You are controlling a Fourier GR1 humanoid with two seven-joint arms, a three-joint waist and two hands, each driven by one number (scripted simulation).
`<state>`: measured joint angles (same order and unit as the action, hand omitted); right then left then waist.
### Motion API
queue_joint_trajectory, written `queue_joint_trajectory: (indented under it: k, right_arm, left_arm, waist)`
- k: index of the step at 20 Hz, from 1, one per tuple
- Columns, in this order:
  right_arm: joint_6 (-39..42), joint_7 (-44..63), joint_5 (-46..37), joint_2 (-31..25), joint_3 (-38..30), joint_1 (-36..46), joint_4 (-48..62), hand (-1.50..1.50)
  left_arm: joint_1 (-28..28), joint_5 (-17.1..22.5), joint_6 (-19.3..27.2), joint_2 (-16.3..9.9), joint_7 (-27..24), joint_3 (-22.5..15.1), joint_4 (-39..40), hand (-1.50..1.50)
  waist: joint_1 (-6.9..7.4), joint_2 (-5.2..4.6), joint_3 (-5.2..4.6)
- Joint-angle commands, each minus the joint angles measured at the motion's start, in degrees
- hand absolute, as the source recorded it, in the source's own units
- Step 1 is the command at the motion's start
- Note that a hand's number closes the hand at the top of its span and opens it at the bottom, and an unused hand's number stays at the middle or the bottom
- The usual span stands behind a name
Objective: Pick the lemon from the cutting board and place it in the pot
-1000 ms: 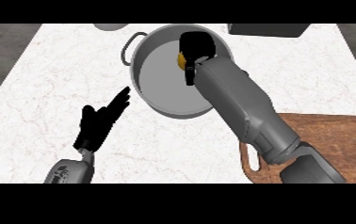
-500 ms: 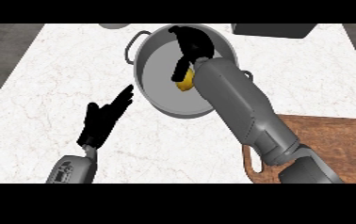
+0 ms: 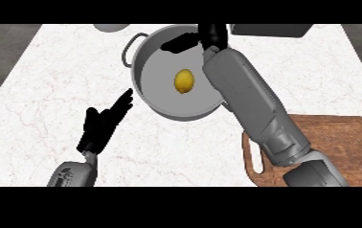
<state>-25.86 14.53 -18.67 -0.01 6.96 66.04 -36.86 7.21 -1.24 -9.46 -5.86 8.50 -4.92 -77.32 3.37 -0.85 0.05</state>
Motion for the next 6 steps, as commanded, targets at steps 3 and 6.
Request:
queue_joint_trajectory:
  k: [3, 6]
  right_arm:
    - [-5.58, -8.43, 5.41, 0.01, -6.04, -3.73, -3.60, -1.50]
    - [-0.06, -12.20, 9.27, -4.50, -9.96, -5.27, -5.43, -1.50]
  left_arm:
    - [-0.73, 1.30, -0.34, -1.38, 0.59, 2.33, -0.68, 0.00]
    - [-2.82, 1.53, -1.19, -2.16, 0.52, 2.34, -2.44, 0.00]
  waist:
    - [-2.56, 0.69, -0.02]
    - [-2.81, 0.81, -0.01]
